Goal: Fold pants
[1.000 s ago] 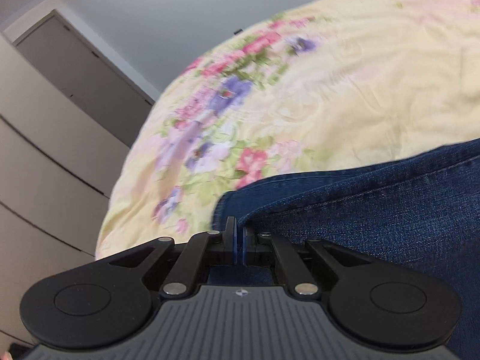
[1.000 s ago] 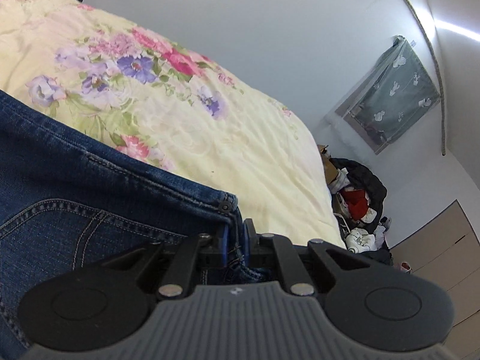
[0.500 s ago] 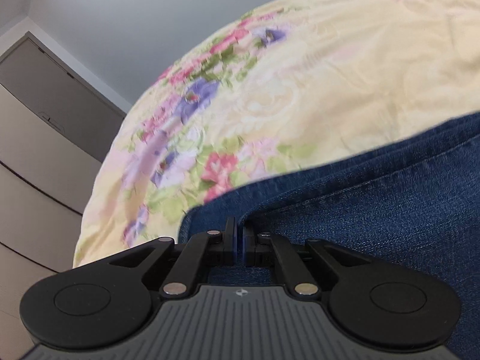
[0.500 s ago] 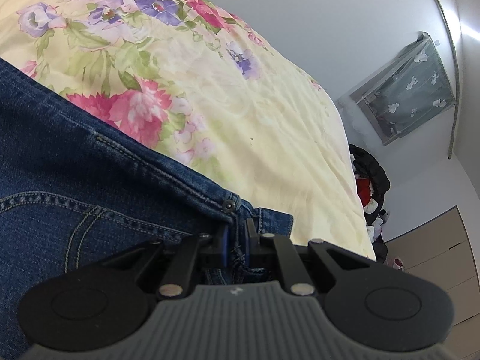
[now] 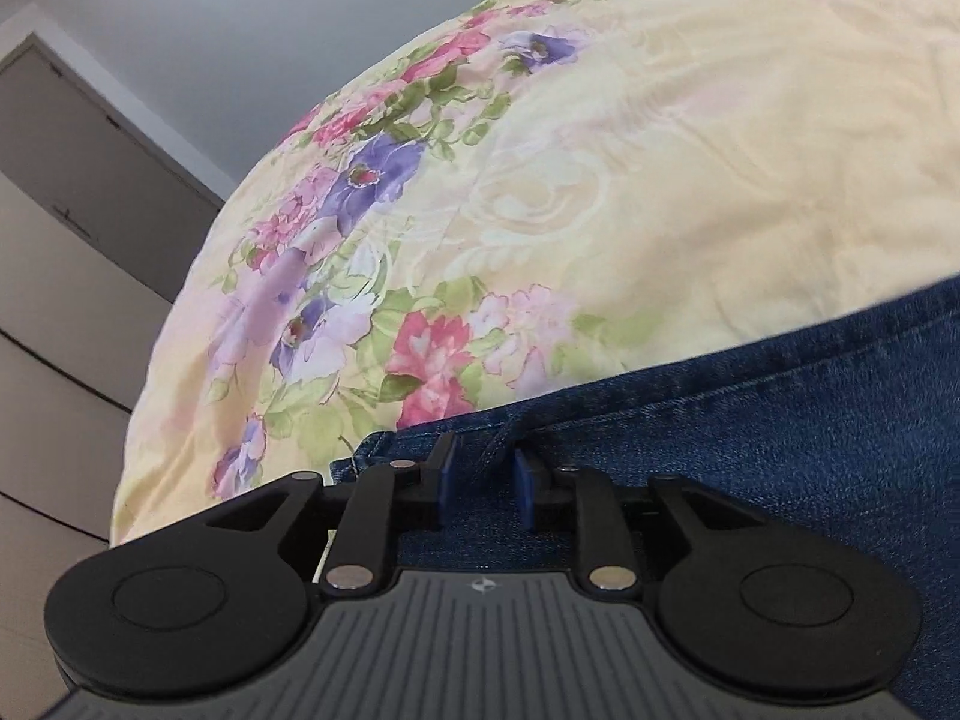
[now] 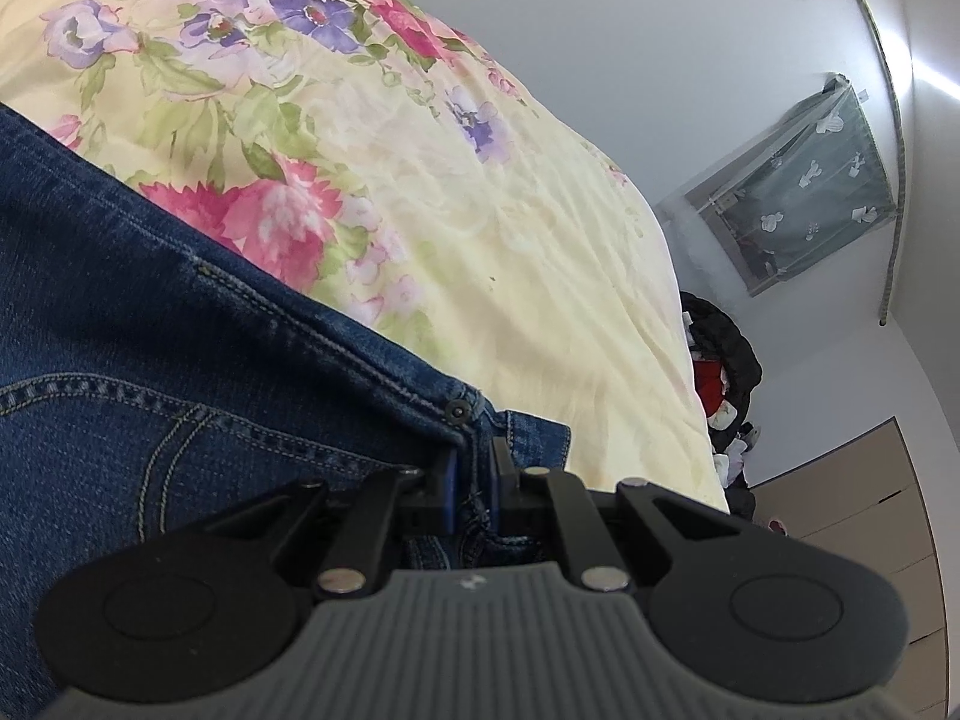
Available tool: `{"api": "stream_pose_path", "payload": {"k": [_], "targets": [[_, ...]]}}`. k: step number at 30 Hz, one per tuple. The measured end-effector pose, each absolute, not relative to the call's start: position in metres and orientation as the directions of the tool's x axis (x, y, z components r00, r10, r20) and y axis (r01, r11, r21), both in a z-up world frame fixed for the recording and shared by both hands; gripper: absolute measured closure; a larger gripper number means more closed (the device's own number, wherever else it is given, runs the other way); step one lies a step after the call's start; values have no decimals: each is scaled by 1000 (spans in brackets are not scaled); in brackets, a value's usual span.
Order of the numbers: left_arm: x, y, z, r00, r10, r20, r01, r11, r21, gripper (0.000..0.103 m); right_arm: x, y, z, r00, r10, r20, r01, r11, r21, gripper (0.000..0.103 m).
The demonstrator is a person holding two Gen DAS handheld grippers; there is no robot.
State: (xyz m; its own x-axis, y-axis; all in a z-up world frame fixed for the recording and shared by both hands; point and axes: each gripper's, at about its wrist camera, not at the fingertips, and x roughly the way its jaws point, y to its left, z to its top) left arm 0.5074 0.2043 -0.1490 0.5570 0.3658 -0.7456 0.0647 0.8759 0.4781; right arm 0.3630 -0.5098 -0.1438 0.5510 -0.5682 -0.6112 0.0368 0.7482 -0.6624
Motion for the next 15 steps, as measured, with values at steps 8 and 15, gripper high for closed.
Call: {"api": "stream_pose_path", "payload": {"k": [8, 15], "targets": [[502, 266, -115, 581, 307, -754, -223, 951, 216, 24, 362, -506, -149, 547, -581, -602, 44, 738, -673, 98], [467, 327, -94, 617, 207, -760, -404, 911, -80, 27, 363, -502, -148, 539, -598, -593, 35, 720, -693, 97]]}}
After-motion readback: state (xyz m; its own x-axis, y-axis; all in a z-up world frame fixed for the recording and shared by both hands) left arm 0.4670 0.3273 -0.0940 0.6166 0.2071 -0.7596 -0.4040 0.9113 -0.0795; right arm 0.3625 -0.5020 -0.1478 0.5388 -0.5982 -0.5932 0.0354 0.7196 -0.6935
